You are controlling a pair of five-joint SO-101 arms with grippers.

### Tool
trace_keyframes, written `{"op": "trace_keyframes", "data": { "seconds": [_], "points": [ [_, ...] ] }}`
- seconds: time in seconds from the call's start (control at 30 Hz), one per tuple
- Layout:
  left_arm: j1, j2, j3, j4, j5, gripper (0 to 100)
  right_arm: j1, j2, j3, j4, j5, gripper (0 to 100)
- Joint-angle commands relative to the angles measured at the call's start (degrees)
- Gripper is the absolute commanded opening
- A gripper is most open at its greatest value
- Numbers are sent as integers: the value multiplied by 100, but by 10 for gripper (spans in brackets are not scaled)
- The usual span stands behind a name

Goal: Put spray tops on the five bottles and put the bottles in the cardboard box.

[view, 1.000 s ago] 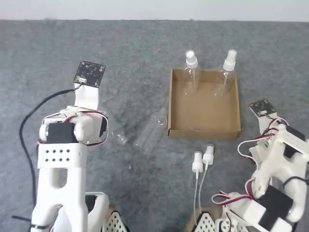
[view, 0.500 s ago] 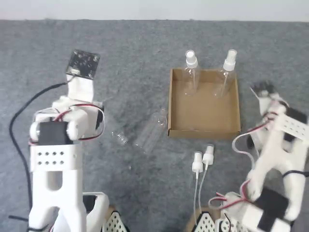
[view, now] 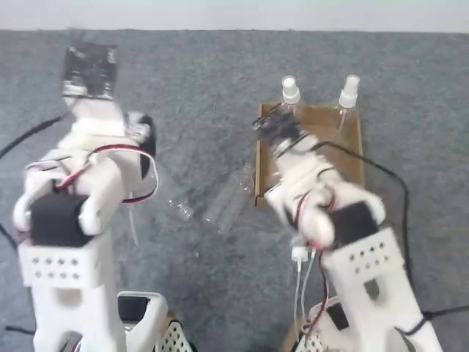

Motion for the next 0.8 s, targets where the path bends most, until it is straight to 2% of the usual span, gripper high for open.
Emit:
{"op": "trace_keyframes", "data": {
  "seconds": [0.0,0.1,0.23,0.33,0.53,0.63,0.77],
  "points": [
    [53,-193,-1086,-26,809,12,-910,-620,448,-708,-176,6],
    [413,-176,-1508,-26,1029,12,-1323,-963,1160,-1534,-176,6],
    [914,-141,-1446,-237,1099,12,-1473,-1332,1785,-2299,-492,6],
    [976,-193,-1262,-747,1407,12,-1481,-1516,1987,-2431,-571,6],
    [985,-193,-980,-1626,1459,11,-1499,-1886,2215,-2466,-211,6],
    [985,-193,-822,-2119,1468,11,-1833,-1930,2418,-2738,-457,6],
    [985,-193,-602,-2295,1943,11,-2176,-1938,2760,-3354,-563,6]
  ]
}}
